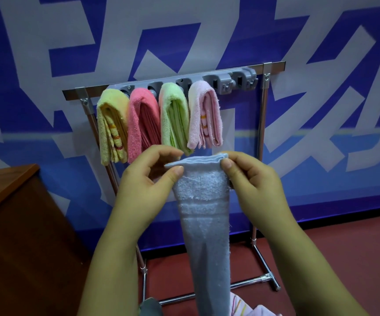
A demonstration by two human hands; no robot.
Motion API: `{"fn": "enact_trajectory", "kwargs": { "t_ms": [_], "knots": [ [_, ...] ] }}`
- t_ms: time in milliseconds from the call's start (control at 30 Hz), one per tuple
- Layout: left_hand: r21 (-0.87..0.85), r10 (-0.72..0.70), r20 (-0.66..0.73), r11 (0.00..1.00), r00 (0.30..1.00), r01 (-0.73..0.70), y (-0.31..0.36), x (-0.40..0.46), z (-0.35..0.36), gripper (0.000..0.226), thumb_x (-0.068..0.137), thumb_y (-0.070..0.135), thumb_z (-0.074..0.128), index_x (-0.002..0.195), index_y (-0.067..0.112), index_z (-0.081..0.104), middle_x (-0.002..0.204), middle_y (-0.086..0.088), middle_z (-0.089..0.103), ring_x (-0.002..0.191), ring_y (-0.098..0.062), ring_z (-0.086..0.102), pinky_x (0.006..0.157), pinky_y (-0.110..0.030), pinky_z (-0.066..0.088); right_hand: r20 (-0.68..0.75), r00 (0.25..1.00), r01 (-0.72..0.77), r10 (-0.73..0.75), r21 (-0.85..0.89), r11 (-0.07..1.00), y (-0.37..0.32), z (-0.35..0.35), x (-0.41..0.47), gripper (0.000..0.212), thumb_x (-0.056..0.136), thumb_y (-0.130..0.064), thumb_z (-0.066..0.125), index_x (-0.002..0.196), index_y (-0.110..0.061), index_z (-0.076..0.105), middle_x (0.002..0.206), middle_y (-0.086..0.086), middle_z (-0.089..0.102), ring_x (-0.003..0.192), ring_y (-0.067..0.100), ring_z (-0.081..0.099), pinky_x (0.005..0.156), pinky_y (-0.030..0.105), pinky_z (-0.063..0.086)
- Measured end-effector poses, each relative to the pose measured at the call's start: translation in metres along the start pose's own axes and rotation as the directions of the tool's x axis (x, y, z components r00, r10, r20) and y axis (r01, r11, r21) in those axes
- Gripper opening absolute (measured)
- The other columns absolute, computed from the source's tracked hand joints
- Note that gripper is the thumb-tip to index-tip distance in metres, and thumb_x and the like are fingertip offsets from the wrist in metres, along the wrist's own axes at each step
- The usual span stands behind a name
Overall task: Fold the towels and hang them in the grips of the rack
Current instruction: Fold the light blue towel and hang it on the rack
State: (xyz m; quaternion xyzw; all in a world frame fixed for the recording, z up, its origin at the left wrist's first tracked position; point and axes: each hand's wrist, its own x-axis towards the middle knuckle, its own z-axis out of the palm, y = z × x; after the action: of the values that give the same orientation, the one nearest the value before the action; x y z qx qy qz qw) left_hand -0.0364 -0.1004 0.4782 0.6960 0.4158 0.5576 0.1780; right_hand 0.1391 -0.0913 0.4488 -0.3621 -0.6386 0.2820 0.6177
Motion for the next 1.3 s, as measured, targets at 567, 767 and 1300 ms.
{"fn": "enact_trajectory", "kwargs": {
  "t_ms": [567,767,1300],
  "knots": [
    [0.324,0.240,0.220,0.896,0.946,-0.303,0.025,0.028,0.018,0.014,0.077,0.022,0.067,0.081,0.009,0.067,0.078,0.001,0.060,0.076,-0.009,0.055,0.072,-0.025,0.045,0.418,0.887,-0.322,0.195,0.258,0.911,0.044,-0.015,-0.017,0.042,0.077,-0.008,0.068,0.113,-0.028,0.060,0.107,0.000,0.070,0.104,0.013,0.065,0.091,0.034,0.053],
    [0.311,0.234,0.210,0.904,0.949,-0.292,0.031,0.040,0.012,0.009,0.078,0.021,0.066,0.084,0.014,0.067,0.084,0.006,0.062,0.080,-0.002,0.056,0.075,-0.013,0.042,0.408,0.829,-0.391,0.383,-0.067,0.918,0.080,-0.017,-0.033,0.029,0.075,-0.014,0.078,0.102,-0.020,0.069,0.105,-0.002,0.072,0.101,0.013,0.067,0.092,0.043,0.052],
    [0.352,0.277,0.189,0.877,0.942,-0.328,0.042,0.056,0.008,0.012,0.079,0.022,0.067,0.088,0.013,0.067,0.085,0.006,0.062,0.081,-0.004,0.055,0.073,-0.015,0.044,0.483,0.770,-0.416,0.417,-0.116,0.902,0.091,-0.001,-0.042,0.018,0.082,-0.009,0.053,0.088,-0.023,0.063,0.096,-0.001,0.067,0.092,0.012,0.062,0.089,0.041,0.051]
  ]
}}
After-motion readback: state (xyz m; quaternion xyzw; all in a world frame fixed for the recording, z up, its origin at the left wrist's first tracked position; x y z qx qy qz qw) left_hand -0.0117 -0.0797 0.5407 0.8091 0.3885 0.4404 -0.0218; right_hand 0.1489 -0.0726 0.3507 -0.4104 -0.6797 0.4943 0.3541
